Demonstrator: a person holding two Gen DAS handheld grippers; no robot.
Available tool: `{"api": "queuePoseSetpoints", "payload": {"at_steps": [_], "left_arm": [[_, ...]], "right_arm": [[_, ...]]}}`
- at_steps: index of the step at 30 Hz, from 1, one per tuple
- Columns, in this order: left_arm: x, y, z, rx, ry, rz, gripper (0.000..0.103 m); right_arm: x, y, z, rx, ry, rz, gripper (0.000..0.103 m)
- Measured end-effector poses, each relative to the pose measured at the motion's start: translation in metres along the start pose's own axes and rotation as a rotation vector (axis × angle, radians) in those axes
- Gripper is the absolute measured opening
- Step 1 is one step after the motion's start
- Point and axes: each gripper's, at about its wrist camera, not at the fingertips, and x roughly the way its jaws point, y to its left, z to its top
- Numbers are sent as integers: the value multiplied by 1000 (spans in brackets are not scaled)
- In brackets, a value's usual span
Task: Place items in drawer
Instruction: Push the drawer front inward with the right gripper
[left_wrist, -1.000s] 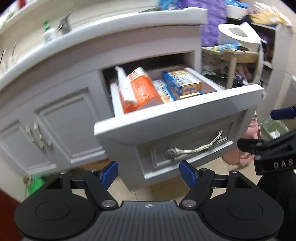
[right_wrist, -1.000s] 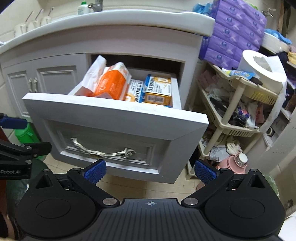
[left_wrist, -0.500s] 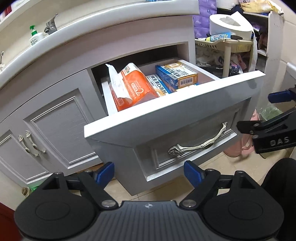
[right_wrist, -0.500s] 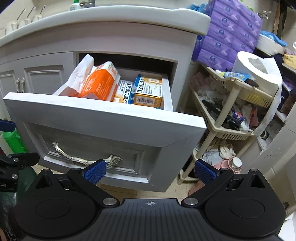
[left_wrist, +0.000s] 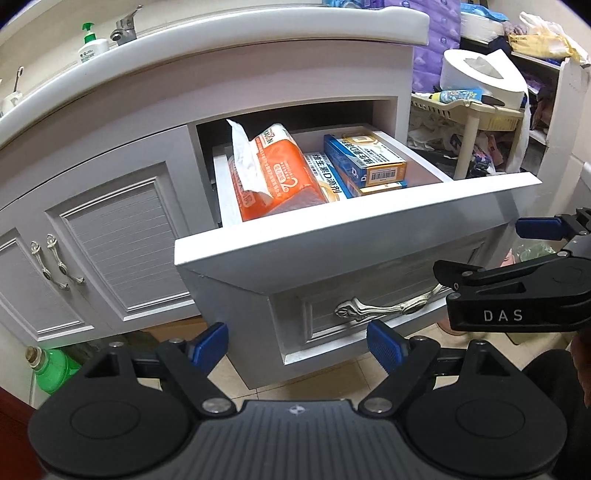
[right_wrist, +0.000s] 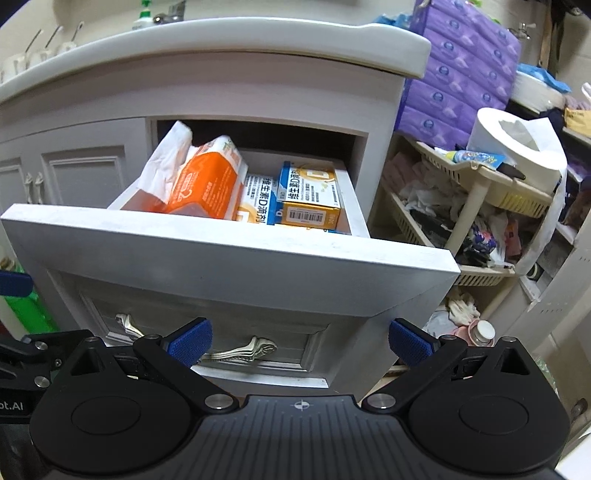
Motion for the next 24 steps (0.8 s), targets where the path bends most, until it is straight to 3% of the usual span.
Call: {"api": "queuePoseSetpoints", "payload": {"at_steps": [24], "left_arm": [[20,-1,19,-84,-18,53,98]], "right_arm": [[19,3,14,95,-37,-4,103]]}}
